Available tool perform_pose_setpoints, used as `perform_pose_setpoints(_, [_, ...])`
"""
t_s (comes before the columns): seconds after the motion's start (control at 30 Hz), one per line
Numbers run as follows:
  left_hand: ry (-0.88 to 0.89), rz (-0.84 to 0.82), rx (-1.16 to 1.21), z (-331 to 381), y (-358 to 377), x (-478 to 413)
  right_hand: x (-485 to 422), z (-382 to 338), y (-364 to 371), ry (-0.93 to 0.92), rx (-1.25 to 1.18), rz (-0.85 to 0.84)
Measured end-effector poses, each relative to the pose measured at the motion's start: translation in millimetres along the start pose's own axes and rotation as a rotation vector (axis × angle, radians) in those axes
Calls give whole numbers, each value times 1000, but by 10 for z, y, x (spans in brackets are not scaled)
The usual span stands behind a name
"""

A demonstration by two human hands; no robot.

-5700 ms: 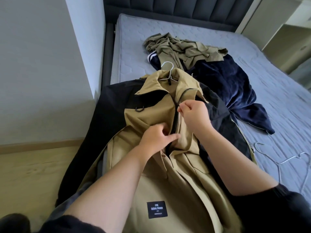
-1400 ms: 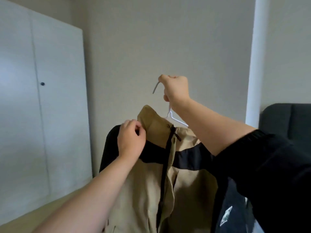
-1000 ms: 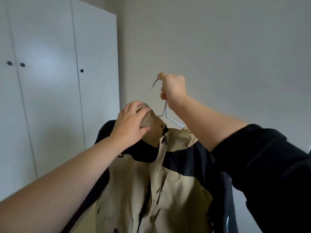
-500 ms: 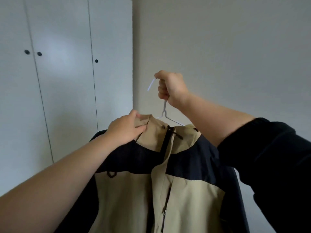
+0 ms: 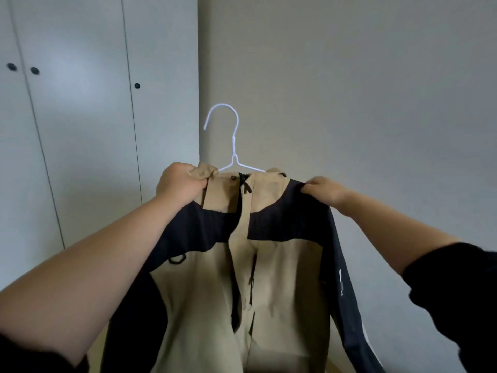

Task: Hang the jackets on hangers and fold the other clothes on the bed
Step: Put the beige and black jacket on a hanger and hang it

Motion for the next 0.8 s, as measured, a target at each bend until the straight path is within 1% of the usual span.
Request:
perform_pose_setpoints(0.03, [11,22,23,1,-37,-14,30,144,57,10,-19,-21])
perform_pose_setpoints(0.07, [26,41,45,11,-65,-25,55,268,75,33,2,-3])
perform_pose_setpoints(0.13, [51,63,44,32,-90,-32,51,419,-2,101,153,58])
perform_pose_setpoints(0.2, [88,66,-10,53,-82,-14,41,367,-43,133,350,11])
perform_pose_setpoints(0.27, [142,42,-130,71,-54,36,49,164,-54,105,609,-57])
perform_pose_setpoints(0.33, [217,2,-276,95,-2,104,68,-120,-78,23,834,-27])
perform_pose_setpoints(0.37, [241,-19,-322,90,12,123,72,-237,-98,-16,898,10])
perform_pose_setpoints(0.43, [255,-31,-345,67,6,132,53,-378,-165,-77,900,73])
perform_pose_setpoints(0.5, [219,-2,-249,25,-46,116,28,-396,-211,-103,774,59])
perform_pose_setpoints(0.57, [145,48,-116,-34,-103,97,25,-348,-181,-98,653,-12])
perform_pose_setpoints(0.63, [78,70,-54,-80,-119,103,40,-283,-92,-89,599,-96])
perform_pose_setpoints(0.73, [35,55,-52,-152,-102,122,76,-106,101,-36,624,-257])
perform_pose_setpoints(0.8, [82,14,-112,-131,-48,150,127,8,204,7,704,-324])
Point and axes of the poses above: each hand's wrist, its own x-axis away from the middle knuckle, its own y-axis out of the palm, z = x × y, the point moved 9 cm from there along -x, towards the middle knuckle, and after that the axes turned 11 degrees about -z, right-handed, at the moved point
